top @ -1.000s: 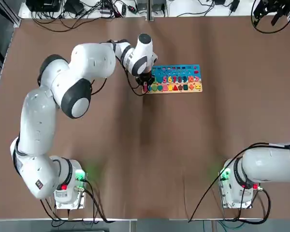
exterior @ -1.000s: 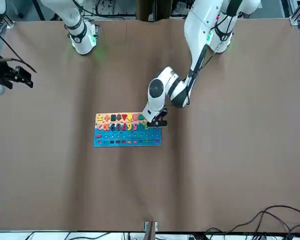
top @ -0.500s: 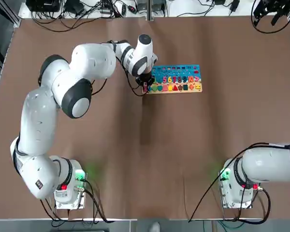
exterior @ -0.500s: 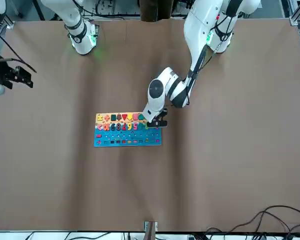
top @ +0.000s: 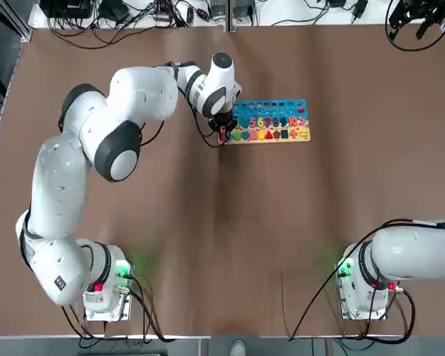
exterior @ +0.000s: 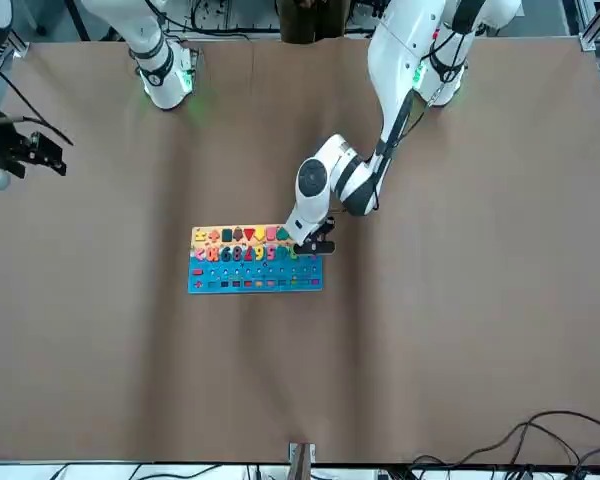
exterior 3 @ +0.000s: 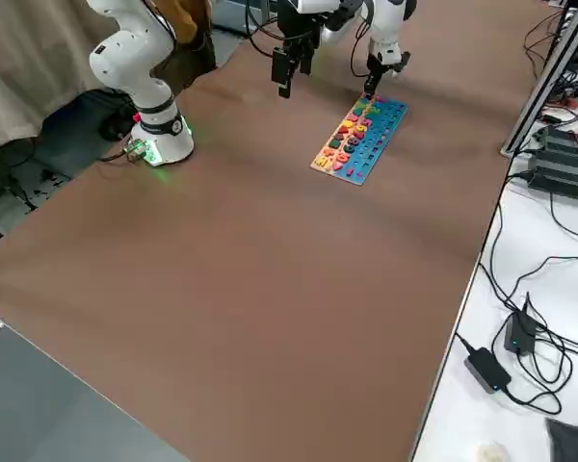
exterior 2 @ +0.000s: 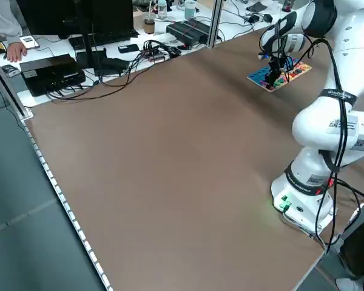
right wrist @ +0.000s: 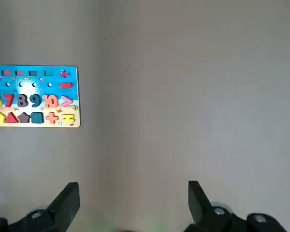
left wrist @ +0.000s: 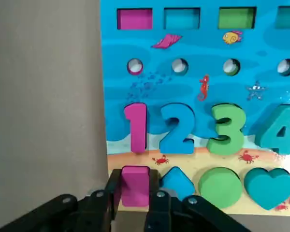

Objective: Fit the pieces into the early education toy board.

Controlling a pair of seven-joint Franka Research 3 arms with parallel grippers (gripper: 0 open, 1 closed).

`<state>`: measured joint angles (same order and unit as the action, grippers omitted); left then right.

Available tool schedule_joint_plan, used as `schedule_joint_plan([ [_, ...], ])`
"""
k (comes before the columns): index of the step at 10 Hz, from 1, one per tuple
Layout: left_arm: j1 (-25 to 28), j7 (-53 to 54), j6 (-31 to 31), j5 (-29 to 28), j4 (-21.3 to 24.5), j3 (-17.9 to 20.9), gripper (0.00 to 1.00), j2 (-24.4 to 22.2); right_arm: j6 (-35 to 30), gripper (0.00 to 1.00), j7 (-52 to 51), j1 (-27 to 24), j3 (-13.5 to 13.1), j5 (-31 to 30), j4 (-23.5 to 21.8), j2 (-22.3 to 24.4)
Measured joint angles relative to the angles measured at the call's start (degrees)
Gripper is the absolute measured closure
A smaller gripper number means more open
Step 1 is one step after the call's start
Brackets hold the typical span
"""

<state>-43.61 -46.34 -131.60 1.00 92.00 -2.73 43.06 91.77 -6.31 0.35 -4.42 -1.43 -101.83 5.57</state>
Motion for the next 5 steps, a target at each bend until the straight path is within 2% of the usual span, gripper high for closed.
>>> schedule_joint_plan([
  [5, 0.0, 0.0, 0.0, 0.0, 0.0, 0.0, 0.7, 0.0, 0.0, 0.01, 0.0, 0.0, 0.0, 0.0, 0.0, 0.0],
])
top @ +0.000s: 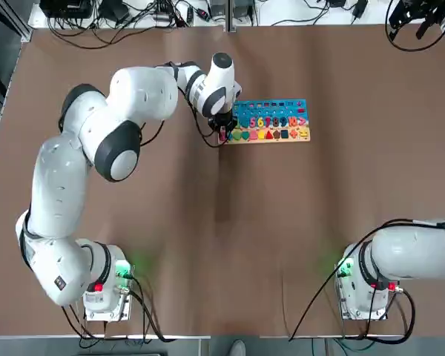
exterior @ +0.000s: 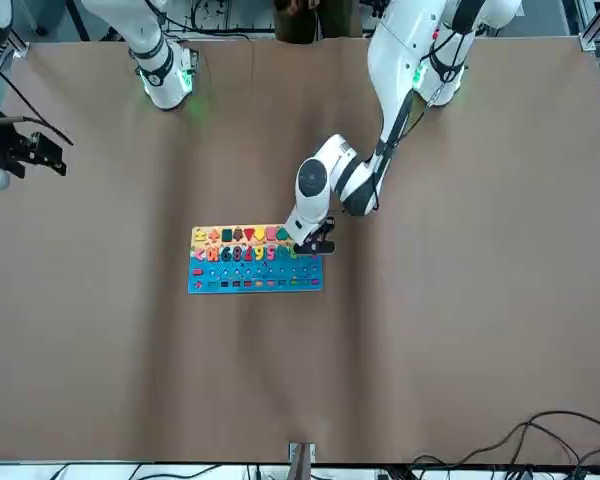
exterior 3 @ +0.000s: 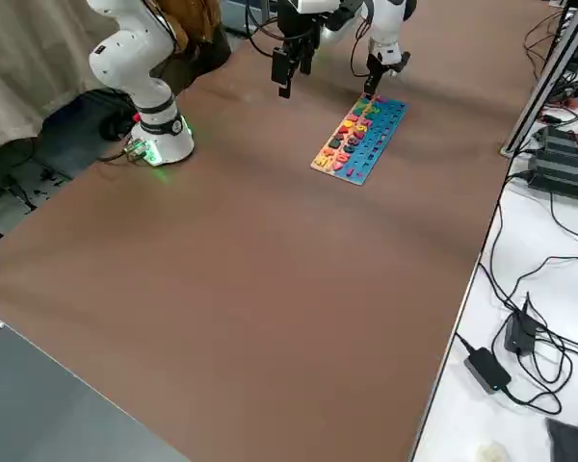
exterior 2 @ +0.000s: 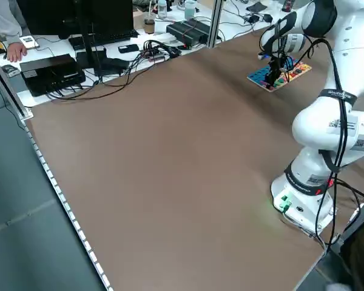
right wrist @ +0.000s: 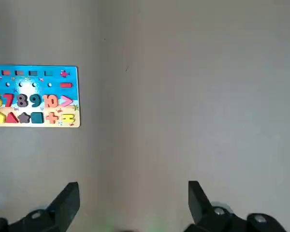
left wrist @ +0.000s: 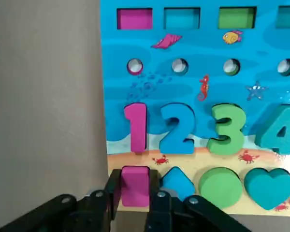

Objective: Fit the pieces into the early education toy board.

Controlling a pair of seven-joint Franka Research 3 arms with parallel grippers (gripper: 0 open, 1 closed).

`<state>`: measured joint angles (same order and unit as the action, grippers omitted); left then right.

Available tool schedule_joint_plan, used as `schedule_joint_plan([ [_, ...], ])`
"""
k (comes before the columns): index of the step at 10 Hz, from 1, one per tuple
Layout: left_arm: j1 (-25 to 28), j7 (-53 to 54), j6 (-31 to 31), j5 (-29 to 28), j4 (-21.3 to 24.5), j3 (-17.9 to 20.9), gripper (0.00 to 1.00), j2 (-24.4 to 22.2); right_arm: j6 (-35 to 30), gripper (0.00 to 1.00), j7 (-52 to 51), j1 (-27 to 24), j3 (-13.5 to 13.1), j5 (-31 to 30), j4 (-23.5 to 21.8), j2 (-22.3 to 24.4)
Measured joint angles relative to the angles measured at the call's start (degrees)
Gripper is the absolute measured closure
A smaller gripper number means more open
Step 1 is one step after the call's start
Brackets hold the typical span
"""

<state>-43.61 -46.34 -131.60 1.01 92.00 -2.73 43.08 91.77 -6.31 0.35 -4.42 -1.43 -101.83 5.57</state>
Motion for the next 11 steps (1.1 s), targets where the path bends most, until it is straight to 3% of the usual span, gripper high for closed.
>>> schedule_joint_plan([
  [2, 0.0, 0.0, 0.0, 0.0, 0.0, 0.0, 0.67, 0.0, 0.0, 0.01, 0.0, 0.0, 0.0, 0.0, 0.0, 0.0],
  [11, 0.0, 0.0, 0.0, 0.0, -0.1, 0.1, 0.67, 0.0, 0.0, 0.01, 0.0, 0.0, 0.0, 0.0, 0.0, 0.0],
])
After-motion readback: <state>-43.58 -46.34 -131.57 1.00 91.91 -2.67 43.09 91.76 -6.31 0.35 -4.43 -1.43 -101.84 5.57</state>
